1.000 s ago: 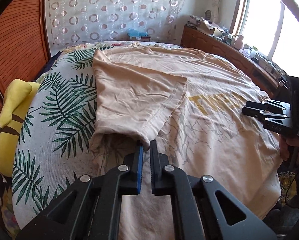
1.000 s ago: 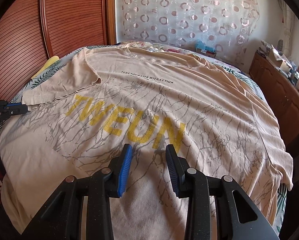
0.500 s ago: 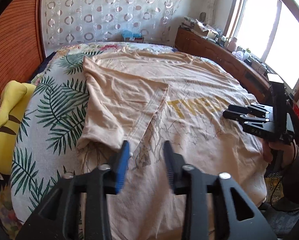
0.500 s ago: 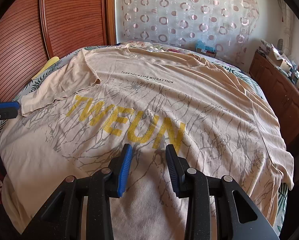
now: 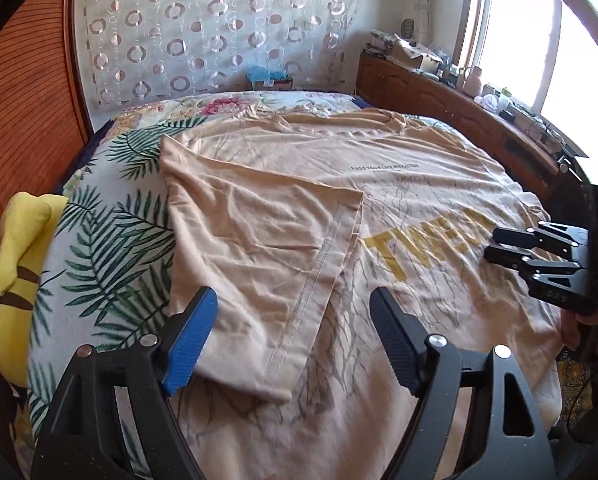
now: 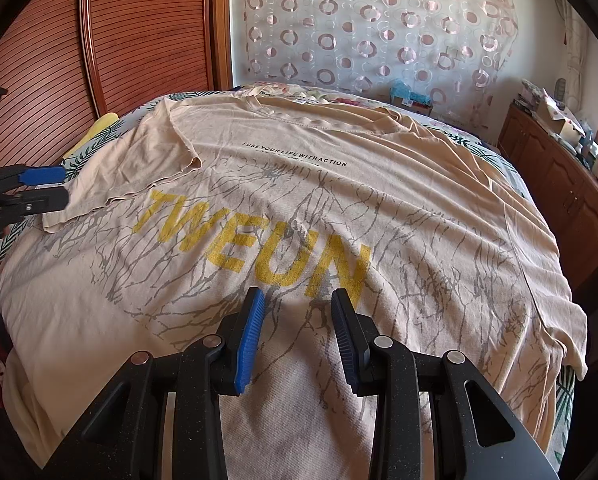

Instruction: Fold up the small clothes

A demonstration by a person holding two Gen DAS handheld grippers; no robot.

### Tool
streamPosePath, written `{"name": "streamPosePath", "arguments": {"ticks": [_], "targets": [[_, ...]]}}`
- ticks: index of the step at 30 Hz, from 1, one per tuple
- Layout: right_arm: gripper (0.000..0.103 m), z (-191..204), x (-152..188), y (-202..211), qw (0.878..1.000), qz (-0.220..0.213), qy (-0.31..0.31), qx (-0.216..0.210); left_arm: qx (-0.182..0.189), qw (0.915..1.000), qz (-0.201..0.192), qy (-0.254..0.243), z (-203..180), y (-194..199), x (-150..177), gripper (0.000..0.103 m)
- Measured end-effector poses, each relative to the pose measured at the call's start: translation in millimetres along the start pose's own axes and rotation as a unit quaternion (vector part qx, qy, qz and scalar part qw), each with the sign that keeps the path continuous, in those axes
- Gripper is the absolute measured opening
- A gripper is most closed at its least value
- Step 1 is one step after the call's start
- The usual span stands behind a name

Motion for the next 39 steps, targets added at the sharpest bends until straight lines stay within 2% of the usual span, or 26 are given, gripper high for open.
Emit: {"name": "streamPosePath", "arguments": {"ticks": [6,14,18,20,22,27,32,39], "targets": [[0.036,0.3,0.3,0.4,1.0,0.0,0.0,0.0,-0.006,0.9997,0.025,-0.006,-3.7,-26.1,1.6,0.079],[0.036,-15.9,0.2,14.6,0.999,-0.022,-0.02,0.012,-0.029,0.9988,0.024,-0.032,-10.8,-30.8,3.6,0.079],[0.036,-61.5,4.7,32.5,0.997,-0.033,-0.057,0.044,-0.033,0.9986,0.023,-0.034,-12.1,-30.9,3.9,0.079],[0.036,-96.7,9.0,41.7,0.994,-0.033,-0.076,0.076,-0.031,0.9989,0.021,-0.03,-12.0,-30.4,3.6,0.079],[0.036,-128.9,15.6,47.9,0.99,-0.025,-0.088,0.112,-0.027,0.9992,0.018,-0.025,-11.0,-29.2,3.8,0.079],[0.036,-196.7,37.0,55.6,0.979,0.001,-0.122,0.165,-0.022,0.9995,0.014,-0.018,-9.2,-28.1,3.7,0.079],[0.036,-233.7,49.7,51.9,0.974,0.013,-0.172,0.148,-0.023,0.9996,-0.001,-0.017,-8.3,-22.2,3.5,0.079],[0.036,-255.9,45.7,34.6,0.974,0.02,-0.199,0.108,-0.023,0.9992,-0.028,-0.017,-10.7,-11.9,3.1,0.079]]}}
Point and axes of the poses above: each gripper's, at about its wrist camera, not at the fingertips, and y roughly against the way its jaws point, z to its left, x to its underside, the point moved 4 cm from there along -y, roughly the way its jaws point, and after that the axes turned 2 degrees about -z, right-handed, at the moved point
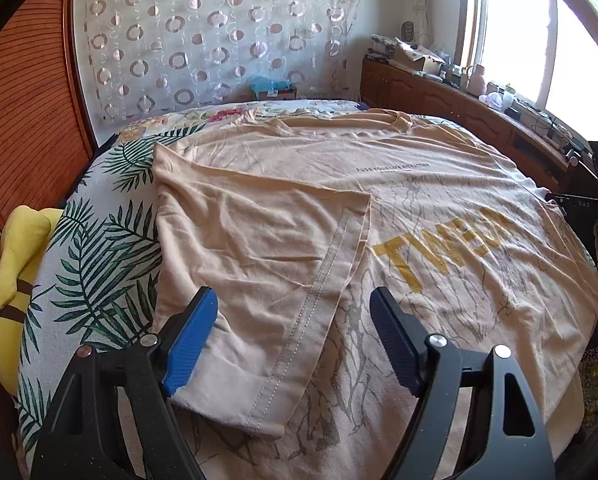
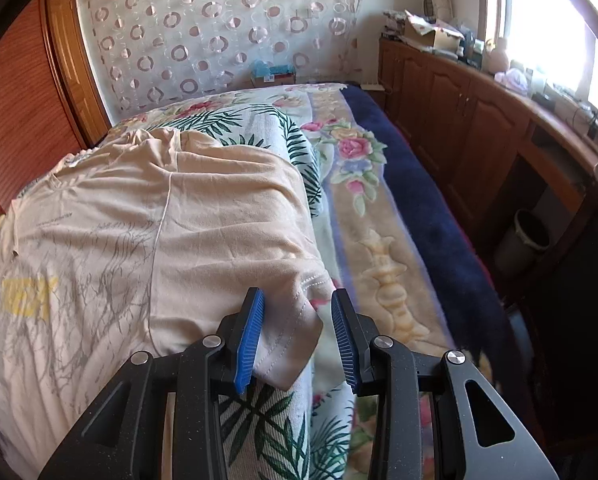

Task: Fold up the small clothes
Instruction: 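Close the right tool on the other sleeve of the T-shirt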

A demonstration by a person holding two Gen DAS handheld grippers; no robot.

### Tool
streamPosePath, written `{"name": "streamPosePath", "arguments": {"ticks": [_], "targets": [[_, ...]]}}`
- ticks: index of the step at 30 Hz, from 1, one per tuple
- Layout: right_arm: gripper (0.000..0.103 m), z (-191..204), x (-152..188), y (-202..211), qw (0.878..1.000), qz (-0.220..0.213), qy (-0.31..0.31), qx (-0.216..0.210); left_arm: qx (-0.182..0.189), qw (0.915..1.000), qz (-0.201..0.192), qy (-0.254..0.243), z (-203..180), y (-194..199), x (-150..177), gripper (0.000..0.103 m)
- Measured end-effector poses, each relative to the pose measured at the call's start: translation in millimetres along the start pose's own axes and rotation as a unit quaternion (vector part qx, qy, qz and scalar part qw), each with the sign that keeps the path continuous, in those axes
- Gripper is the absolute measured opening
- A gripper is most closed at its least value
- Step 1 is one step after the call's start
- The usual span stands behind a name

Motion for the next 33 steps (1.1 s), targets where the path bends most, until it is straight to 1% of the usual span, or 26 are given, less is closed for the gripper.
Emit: {"name": "streamPosePath", "arguments": {"ticks": [4,5,6,7,8,9,10,12,15,18,21,24,27,30,33], "targets": [[0.036,-7.7,-5.7,-6.1,0.999,0.006,-0.015,-0.032,0.001,1.0,-0.006,0.001,0.2,1.7,-1.2,0.079],[0.025,-11.2,-7.7,-5.8,0.999,0.007,-0.016,-0.037,0.003,0.9999,-0.009,0.004,0.9,3.0,-1.2,0.079],[0.019,-11.8,-9.2,-5.9,0.999,0.005,-0.013,-0.044,0.004,0.9999,-0.012,0.007,1.9,4.3,-1.3,0.079],[0.011,-12.1,-10.6,-5.6,0.999,0.002,-0.006,-0.037,0.006,0.9998,-0.014,0.01,2.6,5.0,-1.3,0.079],[0.006,-10.3,-10.8,-5.3,1.0,-0.003,0.006,-0.018,0.008,0.9998,-0.014,0.012,3.2,4.9,-0.7,0.079],[0.005,-8.0,-12.4,-4.5,1.0,-0.009,0.019,-0.005,0.011,0.9998,-0.012,0.013,3.6,4.3,-0.6,0.079],[0.003,-4.8,-13.8,-2.9,0.999,-0.016,0.03,-0.003,0.012,0.9998,-0.01,0.013,3.5,3.6,-0.5,0.079],[0.003,0.4,-19.4,1.5,0.998,-0.031,0.051,0.008,0.01,0.9998,-0.01,0.012,3.2,3.2,-0.5,0.079],[0.003,10.9,-30.3,8.7,0.997,-0.053,0.063,-0.001,0.009,0.9998,-0.011,0.012,3.5,2.0,-0.4,0.079],[0.003,35.0,-41.6,23.0,0.993,-0.081,0.085,-0.022,0.008,0.9998,-0.012,0.014,4.0,1.7,0.1,0.079],[0.003,69.8,-45.2,37.9,0.986,-0.101,0.12,-0.056,0.008,0.9998,-0.012,0.013,4.7,1.8,0.4,0.079],[0.003,105.7,-31.7,43.7,0.979,-0.097,0.156,-0.092,0.007,0.9998,-0.012,0.013,4.6,2.7,0.8,0.079],[0.003,125.1,-11.9,36.3,0.975,-0.077,0.176,-0.113,0.008,0.9997,-0.016,0.013,4.9,3.9,0.9,0.079],[0.003,126.6,4.0,28.4,0.975,-0.062,0.175,-0.123,0.008,0.9997,-0.016,0.014,5.0,4.6,1.5,0.079],[0.003,123.2,11.1,20.2,0.977,-0.055,0.166,-0.125,0.008,0.9998,-0.015,0.014,4.5,4.6,1.7,0.079]]}}
Point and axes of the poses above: each gripper's, at about its wrist camera, not at the fingertips, and y roughly against the way its jaws point, z to its left, x to its underside, the point moved 4 cm from there along -y, roughly the way its jaws point, and after that the axes turned 2 degrees about -z, right-handed, at the moved point
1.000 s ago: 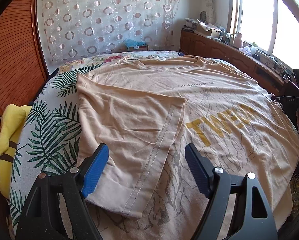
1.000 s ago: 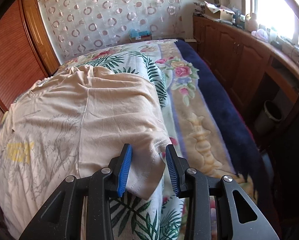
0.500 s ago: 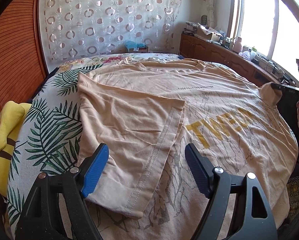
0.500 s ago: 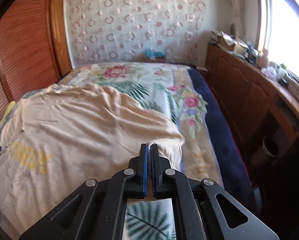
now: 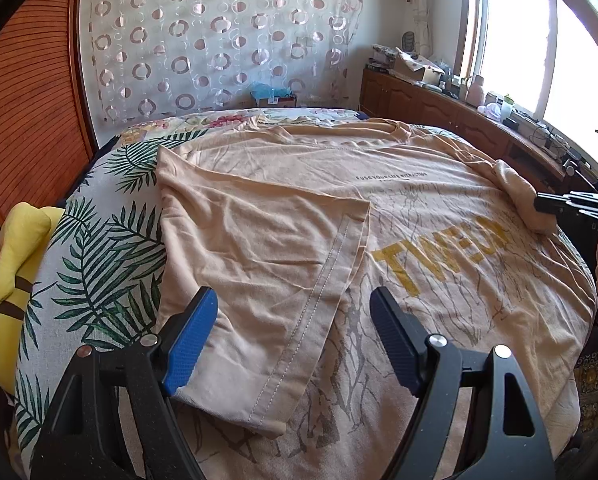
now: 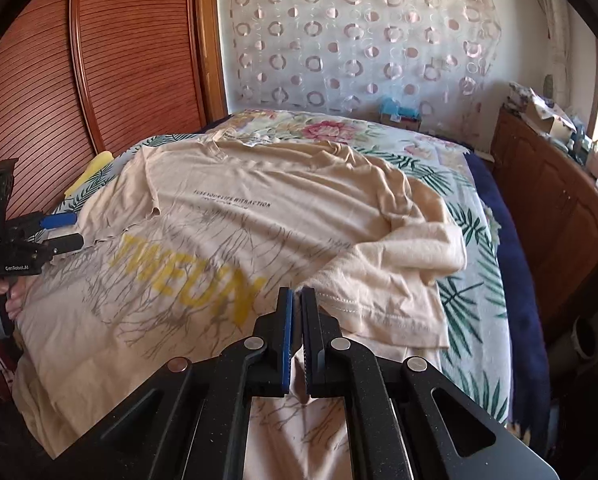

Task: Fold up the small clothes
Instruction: 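Close the right tool on the other sleeve of the T-shirt, then fold the held sleeve across the shirt body with the right tool and release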

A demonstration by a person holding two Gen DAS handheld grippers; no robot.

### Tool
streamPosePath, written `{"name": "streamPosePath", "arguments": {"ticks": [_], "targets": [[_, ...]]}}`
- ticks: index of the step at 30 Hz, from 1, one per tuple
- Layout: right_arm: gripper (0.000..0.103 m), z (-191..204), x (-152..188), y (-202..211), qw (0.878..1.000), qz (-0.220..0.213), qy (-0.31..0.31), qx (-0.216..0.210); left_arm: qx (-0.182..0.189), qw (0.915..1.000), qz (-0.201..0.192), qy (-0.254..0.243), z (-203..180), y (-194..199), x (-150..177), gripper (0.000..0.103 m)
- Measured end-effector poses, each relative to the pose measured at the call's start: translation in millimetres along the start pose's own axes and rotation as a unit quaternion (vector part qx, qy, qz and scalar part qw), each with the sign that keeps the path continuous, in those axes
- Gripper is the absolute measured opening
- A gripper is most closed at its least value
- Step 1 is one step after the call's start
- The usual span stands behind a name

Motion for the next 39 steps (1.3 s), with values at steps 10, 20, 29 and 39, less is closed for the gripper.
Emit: {"name": "streamPosePath", "arguments": {"ticks": [10,20,29,39], "targets": [[0.055,-22.1,0.4,36.3,0.998,-0.042,-0.046,0.032,-0.001,1.0,-0.001,-0.001,0.4,0.0,-0.3,0.079],[0.055,-65.2,18.3,-21.6,0.991,0.054,-0.108,0.065,0.0,1.0,-0.001,0.0,-0.5,0.0,-0.3,0.079],[0.008,-46.7,-1.4,-18.0,0.994,0.037,-0.064,0.078,0.0,1.0,-0.001,-0.003,-1.8,-0.3,-1.4,0.079],[0.005,-2.6,-54.6,3.7,0.998,-0.028,-0.025,0.053,0.001,1.0,0.0,-0.003,-3.5,-0.9,-1.5,0.079]]}}
Point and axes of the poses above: each gripper's, at about its wrist camera, not at the fingertips, and y roughly against the way its jaws point, z to its left, x to its underside, the point moved 4 cm from there along -y, roughly the way its jaws point, and after that the axes turned 2 degrees about -z, right-handed, at the moved point
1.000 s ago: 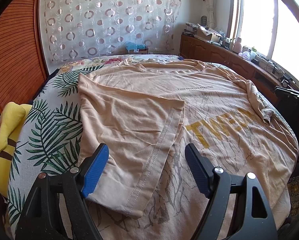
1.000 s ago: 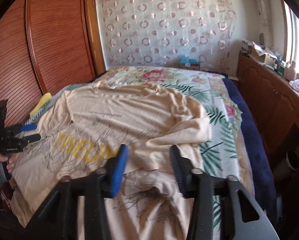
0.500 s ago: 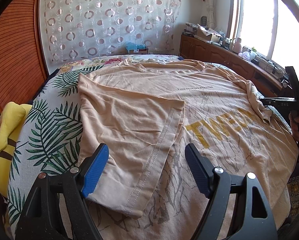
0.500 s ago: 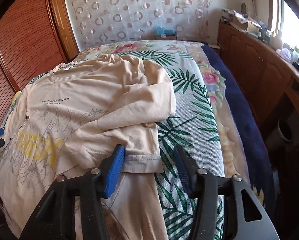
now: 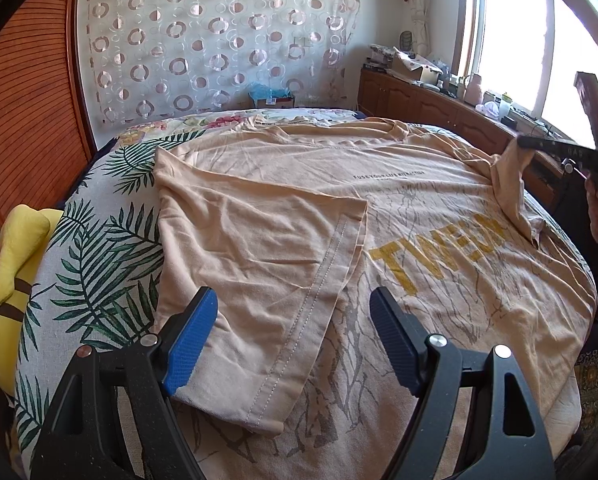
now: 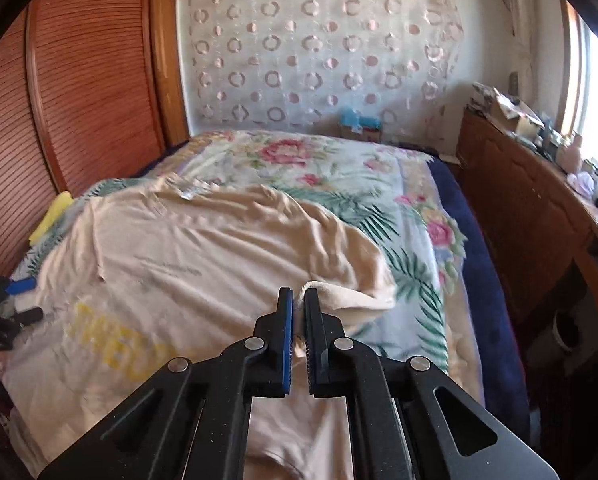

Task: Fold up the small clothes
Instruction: 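Fold the held sleeve across the shirt body with the right tool and release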

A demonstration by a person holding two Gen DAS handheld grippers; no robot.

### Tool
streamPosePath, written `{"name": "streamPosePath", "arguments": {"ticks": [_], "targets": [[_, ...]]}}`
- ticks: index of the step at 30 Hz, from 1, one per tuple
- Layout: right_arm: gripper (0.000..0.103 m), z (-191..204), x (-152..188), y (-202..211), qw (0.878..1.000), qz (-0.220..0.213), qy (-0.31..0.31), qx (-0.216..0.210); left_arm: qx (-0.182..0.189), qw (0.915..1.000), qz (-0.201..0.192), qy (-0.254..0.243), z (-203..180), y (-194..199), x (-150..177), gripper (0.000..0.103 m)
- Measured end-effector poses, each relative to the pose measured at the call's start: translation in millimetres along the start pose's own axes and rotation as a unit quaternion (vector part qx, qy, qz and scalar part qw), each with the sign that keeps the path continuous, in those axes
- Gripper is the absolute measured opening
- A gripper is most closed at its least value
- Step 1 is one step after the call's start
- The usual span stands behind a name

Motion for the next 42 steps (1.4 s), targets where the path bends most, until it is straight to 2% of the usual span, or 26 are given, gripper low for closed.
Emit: {"name": "streamPosePath", "arguments": {"ticks": [6,10,11,12,14,15,18,23,29,33,36,38,41,42], "targets": [[0.005,63.1,-34.8,-8.0,0.997,-0.016,0.057,-0.046,0.001,1.0,0.0,-0.001,-0.9,-0.1,0.5,0.079],[0.005,96.1,-43.8,-12.2,0.993,-0.026,0.07,-0.089,0.002,1.0,0.0,-0.002,-1.8,-0.8,0.0,0.079],[0.006,99.0,-46.0,-15.2,0.993,-0.025,0.074,-0.089,0.002,1.0,0.001,-0.002,-1.7,-0.4,0.1,0.079],[0.01,102.2,-45.9,-17.3,0.993,-0.021,0.079,-0.082,0.003,1.0,0.001,-0.003,-2.1,-0.3,0.4,0.079],[0.038,96.8,-43.5,-23.6,0.994,-0.016,0.082,-0.074,0.003,1.0,0.002,-0.004,-2.2,-0.4,0.7,0.079],[0.041,89.2,-41.5,-24.7,0.995,-0.013,0.08,-0.065,0.003,1.0,0.002,-0.004,-2.3,-0.4,0.7,0.079],[0.043,69.9,-36.4,-23.3,0.997,-0.004,0.061,-0.042,0.003,1.0,0.002,-0.003,-2.6,-0.7,0.6,0.079],[0.043,53.2,4.8,-2.4,0.998,0.027,0.041,-0.038,0.003,1.0,0.002,-0.004,-2.2,-0.4,0.7,0.079],[0.042,70.9,58.4,19.3,0.994,0.064,0.059,-0.062,0.003,1.0,0.003,-0.003,-2.4,-1.2,1.3,0.079],[0.041,73.2,76.3,12.3,0.993,0.078,0.073,-0.047,0.003,1.0,0.006,-0.004,-2.6,-2.3,2.1,0.079],[0.036,72.3,83.9,1.1,0.992,0.091,0.083,-0.025,0.003,1.0,0.005,-0.003,-2.6,-2.3,1.7,0.079],[0.026,69.2,87.1,-2.7,0.992,0.093,0.082,-0.02,0.004,1.0,0.006,-0.004,-2.7,-2.4,1.6,0.079],[0.005,66.0,83.3,-4.3,0.992,0.092,0.084,-0.016,0.003,1.0,0.006,-0.004,-2.6,-2.2,1.6,0.079],[0.005,65.6,82.5,-1.3,0.992,0.091,0.082,-0.025,0.003,1.0,0.006,-0.004,-2.5,-2.2,1.6,0.079]]}}
Point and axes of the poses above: each gripper's, at about its wrist camera, not at the fingertips, and y roughly against the way its jaws point, z to its left, x to its underside, the point moved 4 cm from there along -y, roughly the way its jaws point, and after that the axes turned 2 degrees about -z, right-handed, at the moved point
